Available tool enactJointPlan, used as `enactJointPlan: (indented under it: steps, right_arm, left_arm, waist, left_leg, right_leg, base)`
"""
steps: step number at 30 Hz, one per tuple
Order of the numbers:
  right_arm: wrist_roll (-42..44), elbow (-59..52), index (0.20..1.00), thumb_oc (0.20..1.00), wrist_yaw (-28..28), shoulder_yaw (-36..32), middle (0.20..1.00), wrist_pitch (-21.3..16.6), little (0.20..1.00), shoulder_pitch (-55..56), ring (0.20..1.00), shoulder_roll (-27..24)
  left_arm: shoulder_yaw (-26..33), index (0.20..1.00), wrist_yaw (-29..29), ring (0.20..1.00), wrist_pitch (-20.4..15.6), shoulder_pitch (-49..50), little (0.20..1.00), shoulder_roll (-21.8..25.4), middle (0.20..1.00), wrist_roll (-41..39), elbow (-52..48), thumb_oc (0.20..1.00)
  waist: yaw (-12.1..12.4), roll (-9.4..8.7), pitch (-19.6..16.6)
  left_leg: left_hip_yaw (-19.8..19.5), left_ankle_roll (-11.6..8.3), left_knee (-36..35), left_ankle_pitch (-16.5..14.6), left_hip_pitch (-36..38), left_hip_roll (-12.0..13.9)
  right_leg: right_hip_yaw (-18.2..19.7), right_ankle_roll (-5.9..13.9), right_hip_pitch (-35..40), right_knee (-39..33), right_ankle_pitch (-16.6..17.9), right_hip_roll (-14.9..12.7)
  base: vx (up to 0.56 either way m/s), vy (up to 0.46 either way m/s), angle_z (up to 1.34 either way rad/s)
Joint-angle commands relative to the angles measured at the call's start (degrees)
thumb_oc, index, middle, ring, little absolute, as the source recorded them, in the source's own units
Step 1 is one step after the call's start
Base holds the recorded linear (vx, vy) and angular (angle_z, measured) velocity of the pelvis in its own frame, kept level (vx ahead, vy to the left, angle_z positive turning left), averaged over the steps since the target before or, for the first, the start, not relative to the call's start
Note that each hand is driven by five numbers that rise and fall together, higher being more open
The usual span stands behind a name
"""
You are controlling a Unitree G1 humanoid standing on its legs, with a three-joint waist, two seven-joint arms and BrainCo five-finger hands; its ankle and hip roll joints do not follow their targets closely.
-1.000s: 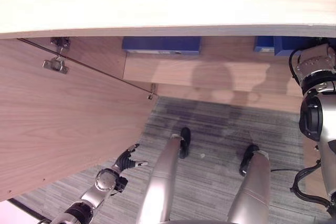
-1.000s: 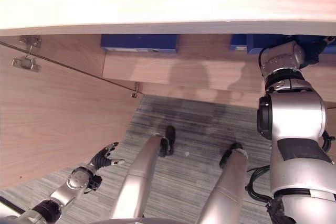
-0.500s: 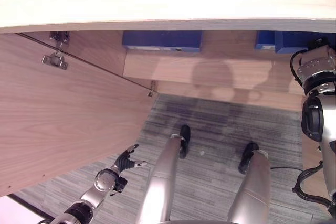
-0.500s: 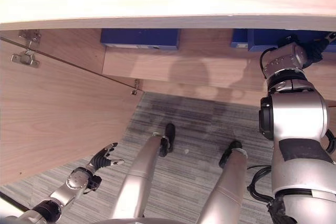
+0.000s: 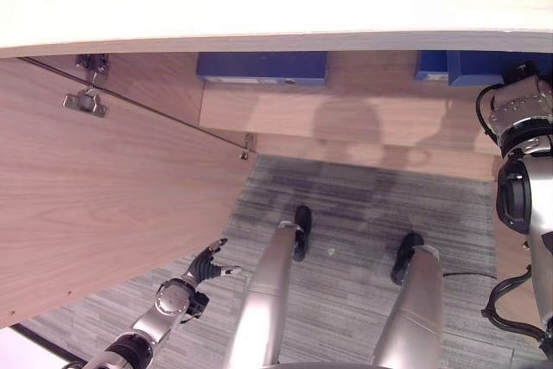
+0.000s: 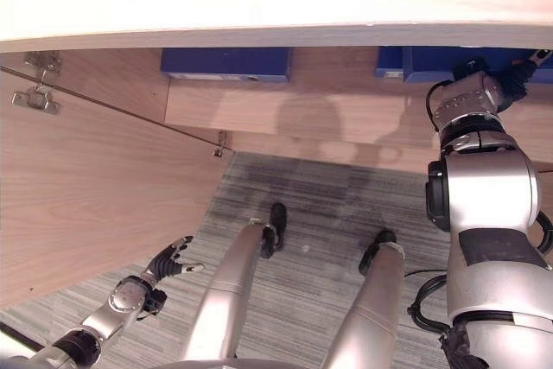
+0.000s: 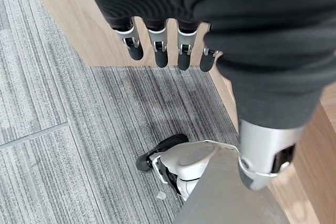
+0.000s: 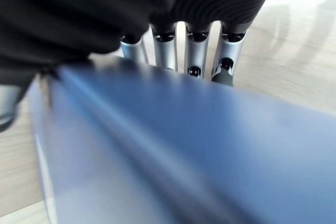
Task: Put the empty folder in the office cabinet
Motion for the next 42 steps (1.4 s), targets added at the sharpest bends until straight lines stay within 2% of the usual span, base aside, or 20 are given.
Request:
enactJointPlan:
  steps: [1,7,12,21,26,30,32,37,42]
  right_arm:
    - [-1.47,-4.32,1.000,1.000,5.43,3.26,1.000,-1.08,1.000,-6.61,1.000,-5.93]
    - [-1.13,-3.43,1.000,1.000,5.36,2.89,1.000,-0.44,1.000,-6.23,1.000,-5.37]
    - [-0.70,-1.10,1.000,1.000,6.70,2.80,1.000,2.16,1.000,-5.90,1.000,-3.78]
    - [0.73,-0.51,1.000,1.000,7.06,1.48,1.000,2.58,1.000,-4.98,1.000,-1.79]
    - [1.09,-4.57,1.000,1.000,11.07,3.07,1.000,2.47,1.000,-4.95,1.000,-1.14]
    - [0.58,-6.39,1.000,1.000,13.31,3.78,1.000,2.11,1.000,-4.44,1.000,-2.78]
    - [0.14,-2.57,1.000,1.000,12.86,2.96,1.000,3.99,1.000,-4.47,1.000,-6.34]
    - [-0.62,4.18,1.000,1.000,10.33,0.75,1.000,6.79,1.000,-4.58,1.000,-9.65]
    - [3.41,4.14,1.000,1.000,4.93,-3.36,1.000,4.54,1.000,-4.54,1.000,-10.13]
  left_arm:
    - [1.35,1.000,0.28,1.000,-0.18,0.03,1.000,1.00,1.000,-0.97,3.88,1.000]
    - [1.35,1.000,0.22,1.000,0.04,-0.12,1.000,0.76,1.000,-0.74,4.48,1.000]
    - [1.41,1.000,0.12,1.000,0.45,-0.90,1.000,0.10,1.000,-0.40,5.86,1.000]
    - [2.28,1.000,0.30,1.000,1.10,-1.93,1.000,-1.18,1.000,-0.99,8.00,1.000]
    - [3.58,1.000,-0.46,1.000,0.93,-1.90,1.000,-1.42,1.000,-1.29,9.36,1.000]
    - [4.12,1.000,-1.15,1.000,0.73,-1.13,1.000,-1.52,1.000,-1.82,9.11,1.000]
    - [3.67,1.000,-1.71,1.000,0.93,-0.62,1.000,-0.78,1.000,-1.29,8.18,1.000]
    - [2.70,1.000,-1.90,1.000,1.94,-0.67,1.000,-0.52,1.000,-0.25,8.08,1.000]
    - [2.72,1.000,-1.62,1.000,2.49,-0.78,1.000,-0.46,1.000,0.64,8.33,1.000]
  waist:
    - [1.84,-0.27,-0.29]
    - [1.89,-0.36,-0.16]
    - [1.80,-0.67,0.00]
    - [1.52,-1.36,0.21]
    - [1.51,-2.01,0.48]
    - [1.70,-2.34,0.58]
    - [1.91,-2.34,0.20]
    - [2.28,-2.16,-0.34]
    - [2.53,-1.77,-0.83]
  left_leg:
    - [-5.50,-4.63,-7.88,0.60,2.05,3.08]
    - [-5.65,-4.77,-8.40,0.85,2.37,3.16]
    - [-5.71,-4.92,-9.42,1.38,2.82,3.33]
    - [-5.95,-5.04,-11.82,2.37,4.35,3.43]
    - [-6.30,-5.40,-15.51,4.02,6.53,3.42]
    - [-6.41,-5.56,-16.80,4.72,7.72,3.30]
    - [-6.86,-5.85,-17.91,4.95,8.64,3.12]
    - [-7.19,-6.00,-19.63,5.46,10.46,2.88]
    - [-7.59,-6.08,-21.85,6.06,12.34,2.48]
  right_leg:
    - [-2.72,0.27,6.78,1.23,-7.65,1.81]
    - [-2.97,0.16,7.25,0.99,-7.73,2.00]
    - [-3.23,0.10,7.82,0.38,-7.55,2.34]
    - [-4.08,0.22,9.84,-1.52,-6.75,2.68]
    - [-4.52,0.47,12.02,-4.18,-5.37,2.81]
    - [-4.98,0.64,13.44,-5.36,-4.79,2.66]
    - [-5.33,0.85,14.46,-5.89,-4.99,2.39]
    - [-6.14,1.10,16.99,-7.18,-4.85,2.30]
    - [-6.61,1.17,18.90,-8.49,-5.04,2.13]
  base:
    - [0.00,0.000,0.00]
    - [0.00,0.000,0.00]
    - [0.00,0.000,0.00]
    - [0.00,-0.004,-0.01]
    - [0.00,-0.006,0.00]
    - [0.00,-0.007,0.01]
    - [0.02,-0.034,0.04]
    - [0.02,-0.028,0.10]
    - [0.01,-0.005,0.03]
